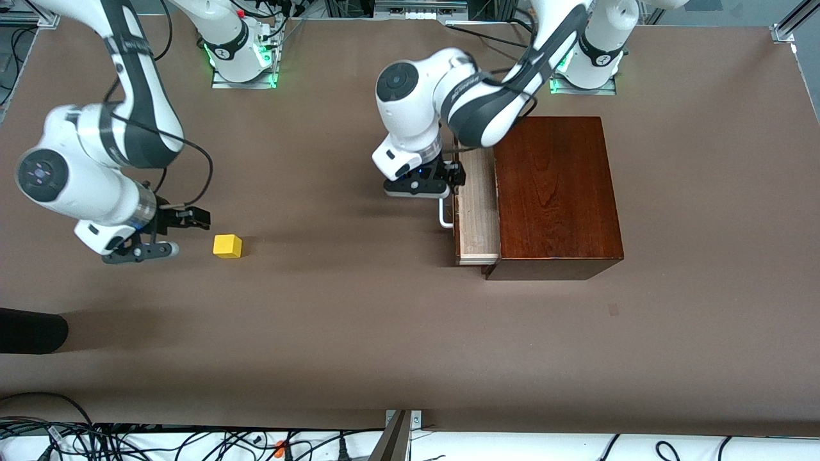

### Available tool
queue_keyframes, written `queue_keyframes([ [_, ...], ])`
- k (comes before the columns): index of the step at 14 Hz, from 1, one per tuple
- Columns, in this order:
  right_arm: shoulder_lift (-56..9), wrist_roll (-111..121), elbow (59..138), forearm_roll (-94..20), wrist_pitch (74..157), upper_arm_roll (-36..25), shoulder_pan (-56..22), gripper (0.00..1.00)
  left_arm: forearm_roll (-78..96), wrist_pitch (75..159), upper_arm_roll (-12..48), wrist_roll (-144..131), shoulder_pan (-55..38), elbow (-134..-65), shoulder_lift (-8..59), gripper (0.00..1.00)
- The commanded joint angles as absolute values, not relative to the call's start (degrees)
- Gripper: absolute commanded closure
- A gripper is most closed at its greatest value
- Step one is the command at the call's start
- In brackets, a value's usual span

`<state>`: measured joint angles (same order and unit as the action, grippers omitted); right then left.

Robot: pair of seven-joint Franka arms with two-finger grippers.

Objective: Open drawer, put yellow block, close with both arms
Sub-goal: 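Grasp the yellow cube with the right gripper while the left gripper withdraws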

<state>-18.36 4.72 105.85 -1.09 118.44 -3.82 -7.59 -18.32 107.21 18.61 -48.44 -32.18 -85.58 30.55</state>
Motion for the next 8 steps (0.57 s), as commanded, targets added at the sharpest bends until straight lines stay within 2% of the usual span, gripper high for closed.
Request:
queue_keyframes([
  [1,-19.77,5.1,108.44,-1.49,123.9,-3.25,-7.03,0.0,-13.55,102.15,18.28,-41.33,-29.11,-85.87,24.19,0.0],
  [5,-21.7,4.66,115.83,-1.49,137.78,-3.16,-7.03,0.0,-9.5,93.72,18.28,-34.3,-22.25,-83.68,18.73,0.0],
  [8,-24.34,4.57,117.07,-1.49,142.81,-2.99,-7.03,0.0,-7.22,86.86,18.28,-27.97,-15.14,-80.87,15.92,0.0],
])
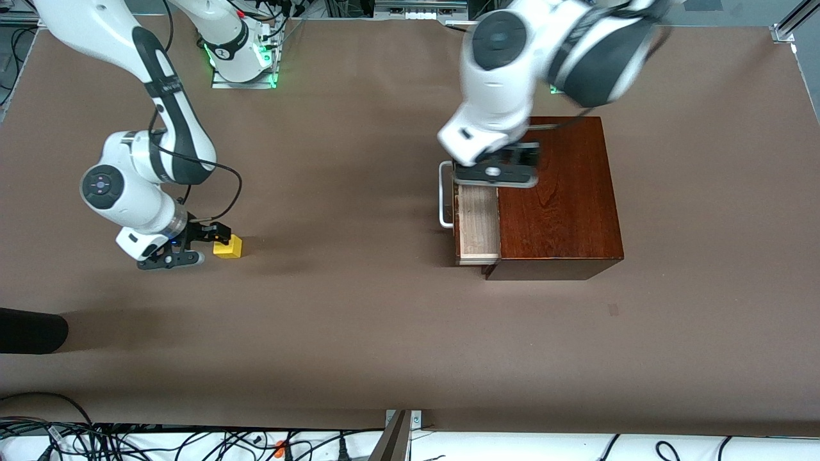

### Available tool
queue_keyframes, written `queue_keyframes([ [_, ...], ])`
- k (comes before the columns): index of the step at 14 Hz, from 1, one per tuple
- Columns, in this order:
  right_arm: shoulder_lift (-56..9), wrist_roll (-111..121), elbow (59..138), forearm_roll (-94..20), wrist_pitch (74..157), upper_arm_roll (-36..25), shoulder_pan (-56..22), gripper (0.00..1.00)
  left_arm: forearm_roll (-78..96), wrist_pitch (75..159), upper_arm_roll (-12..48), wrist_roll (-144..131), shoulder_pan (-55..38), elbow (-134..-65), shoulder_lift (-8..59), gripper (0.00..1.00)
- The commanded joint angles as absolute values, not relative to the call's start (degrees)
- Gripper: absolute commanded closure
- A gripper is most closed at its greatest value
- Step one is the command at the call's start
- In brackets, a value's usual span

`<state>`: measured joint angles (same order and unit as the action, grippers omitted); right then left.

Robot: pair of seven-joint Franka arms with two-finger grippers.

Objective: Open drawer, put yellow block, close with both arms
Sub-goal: 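Grasp the yellow cube with the right gripper while the left gripper withdraws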

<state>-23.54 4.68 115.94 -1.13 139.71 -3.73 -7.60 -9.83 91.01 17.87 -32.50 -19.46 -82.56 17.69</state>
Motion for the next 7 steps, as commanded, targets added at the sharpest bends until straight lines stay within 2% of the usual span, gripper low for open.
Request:
queue_keyframes([
  [1,-24.87,4.57,117.59,-1.84,144.3,-2.9,-7.03,0.0,-6.34,85.18,18.28,-26.04,-12.51,-80.6,14.86,0.0],
  [7,-26.9,4.57,117.86,-3.08,147.57,-2.72,-7.12,0.0,-0.88,82.1,18.19,-9.96,2.88,-80.51,11.52,0.0],
])
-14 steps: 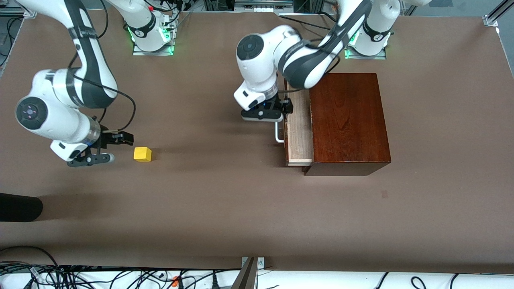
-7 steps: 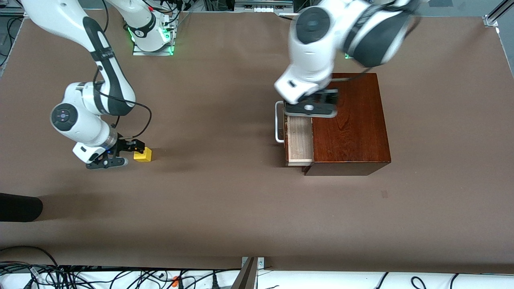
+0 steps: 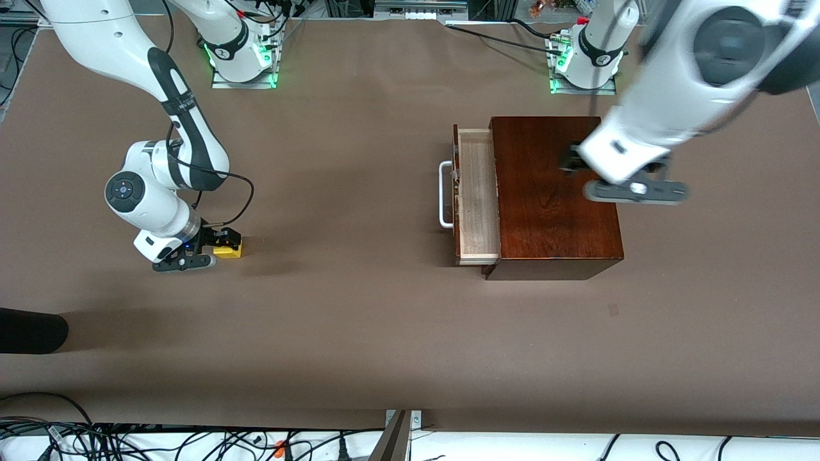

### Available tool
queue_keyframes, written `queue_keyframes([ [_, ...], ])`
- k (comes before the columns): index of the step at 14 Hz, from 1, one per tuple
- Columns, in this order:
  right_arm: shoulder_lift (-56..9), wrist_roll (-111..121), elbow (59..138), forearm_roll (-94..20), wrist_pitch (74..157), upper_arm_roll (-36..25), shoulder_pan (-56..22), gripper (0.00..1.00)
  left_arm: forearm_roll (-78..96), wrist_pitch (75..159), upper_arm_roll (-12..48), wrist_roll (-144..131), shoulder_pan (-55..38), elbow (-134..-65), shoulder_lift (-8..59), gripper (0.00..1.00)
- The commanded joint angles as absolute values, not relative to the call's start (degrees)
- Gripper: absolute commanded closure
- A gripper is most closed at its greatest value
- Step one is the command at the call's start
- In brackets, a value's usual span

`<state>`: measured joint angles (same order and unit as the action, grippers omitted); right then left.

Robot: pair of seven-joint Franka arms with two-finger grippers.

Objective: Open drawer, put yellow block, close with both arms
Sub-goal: 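Grasp the yellow cube with the right gripper while the left gripper withdraws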

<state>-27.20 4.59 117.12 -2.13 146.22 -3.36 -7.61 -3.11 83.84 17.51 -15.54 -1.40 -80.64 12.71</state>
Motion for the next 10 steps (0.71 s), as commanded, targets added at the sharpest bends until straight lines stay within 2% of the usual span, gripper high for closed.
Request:
queue_keyframes([
  [1,-26.98,4.57,117.86,-3.16,147.57,-2.72,-7.21,0.01,-0.7,82.0,18.19,-7.15,5.08,-80.51,11.34,0.0],
  [3,-27.33,4.57,117.86,-3.16,147.66,-2.64,-7.21,0.05,-0.09,82.18,15.49,-2.13,5.54,-81.46,8.98,0.0],
  [4,-27.33,4.57,117.95,-3.08,147.66,-2.72,-7.29,0.09,0.0,82.09,11.81,-1.76,4.14,-82.34,7.75,0.0],
  [6,-27.33,4.57,118.39,-3.08,147.74,-2.64,-7.29,0.24,0.17,82.62,3.99,-0.53,-1.91,-86.29,4.23,0.0],
  [8,-27.25,4.66,118.39,-3.08,147.74,-2.64,-7.29,0.4,0.09,84.01,3.17,-0.18,-2.55,-90.15,0.99,0.0],
  [10,-27.16,5.35,118.39,-3.08,147.48,-2.64,-7.29,0.56,0.09,89.97,2.9,-0.18,-2.55,-95.69,-2.45,0.0],
])
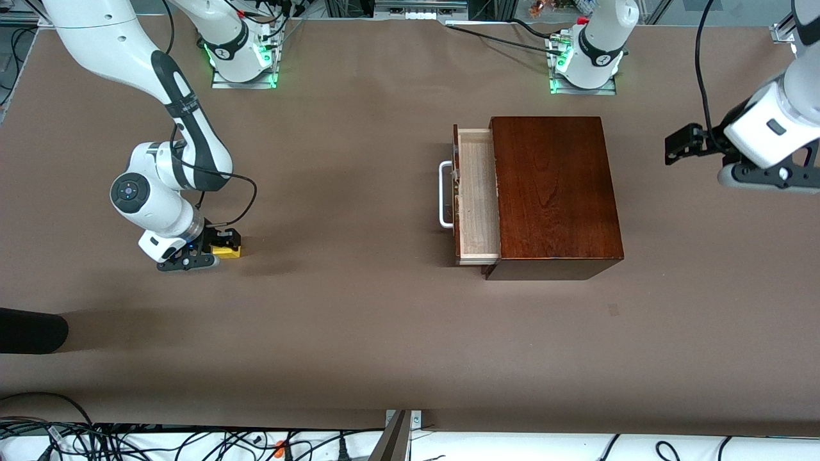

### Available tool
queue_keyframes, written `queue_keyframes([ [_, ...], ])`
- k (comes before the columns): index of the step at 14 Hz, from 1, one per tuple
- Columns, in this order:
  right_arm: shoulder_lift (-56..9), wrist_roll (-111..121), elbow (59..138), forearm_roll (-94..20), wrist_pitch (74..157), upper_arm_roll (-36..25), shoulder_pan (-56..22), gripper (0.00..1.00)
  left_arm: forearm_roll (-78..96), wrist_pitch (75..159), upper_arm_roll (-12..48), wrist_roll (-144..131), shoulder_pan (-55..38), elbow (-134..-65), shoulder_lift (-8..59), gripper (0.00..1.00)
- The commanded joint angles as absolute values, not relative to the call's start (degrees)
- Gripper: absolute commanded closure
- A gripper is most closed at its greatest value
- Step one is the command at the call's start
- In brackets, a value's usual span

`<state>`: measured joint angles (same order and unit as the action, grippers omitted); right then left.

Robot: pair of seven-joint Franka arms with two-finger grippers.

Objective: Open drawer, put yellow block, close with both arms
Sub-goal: 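Grasp the yellow cube with the right gripper while the left gripper withdraws, then carry the yellow cube with the right gripper over the open drawer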

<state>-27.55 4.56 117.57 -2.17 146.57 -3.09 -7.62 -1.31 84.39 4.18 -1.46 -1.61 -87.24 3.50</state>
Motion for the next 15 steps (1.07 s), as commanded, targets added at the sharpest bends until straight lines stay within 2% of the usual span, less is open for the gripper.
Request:
queue_keyframes([
  [1,-26.72,5.62,118.39,-3.08,147.13,-2.64,-7.47,0.62,0.17,91.91,2.12,-0.09,-2.55,-97.8,-3.42,0.0],
  [2,-26.11,5.71,118.39,-2.99,147.04,-2.64,-7.47,0.68,0.18,94.54,1.76,-0.09,-2.64,-99.04,-4.38,0.0],
  [4,-23.57,6.24,117.69,-2.9,143.9,-0.89,-7.73,0.73,0.18,96.6,1.76,-0.61,-2.55,-99.84,-5.01,0.0],
  [7,-18.48,6.33,116.46,-2.55,136.69,4.12,-7.73,0.73,-0.35,92.11,2.37,0.0,-2.11,-97.13,-3.78,0.0],
  [10,-14.6,10.88,115.32,-1.93,134.39,10.61,-7.73,0.73,-0.27,92.2,2.55,0.09,-2.46,-96.77,-3.52,0.0],
  [13,-14.59,12.3,110.67,0.07,130.44,18.26,-8.52,0.72,-0.26,92.11,2.55,0.17,-2.29,-96.77,-3.52,0.0],
  [15,-15.29,12.39,106.2,7.61,127.99,20.04,-13.76,0.72,-0.18,92.02,2.55,0.09,-2.11,-96.77,-3.52,0.0],
])
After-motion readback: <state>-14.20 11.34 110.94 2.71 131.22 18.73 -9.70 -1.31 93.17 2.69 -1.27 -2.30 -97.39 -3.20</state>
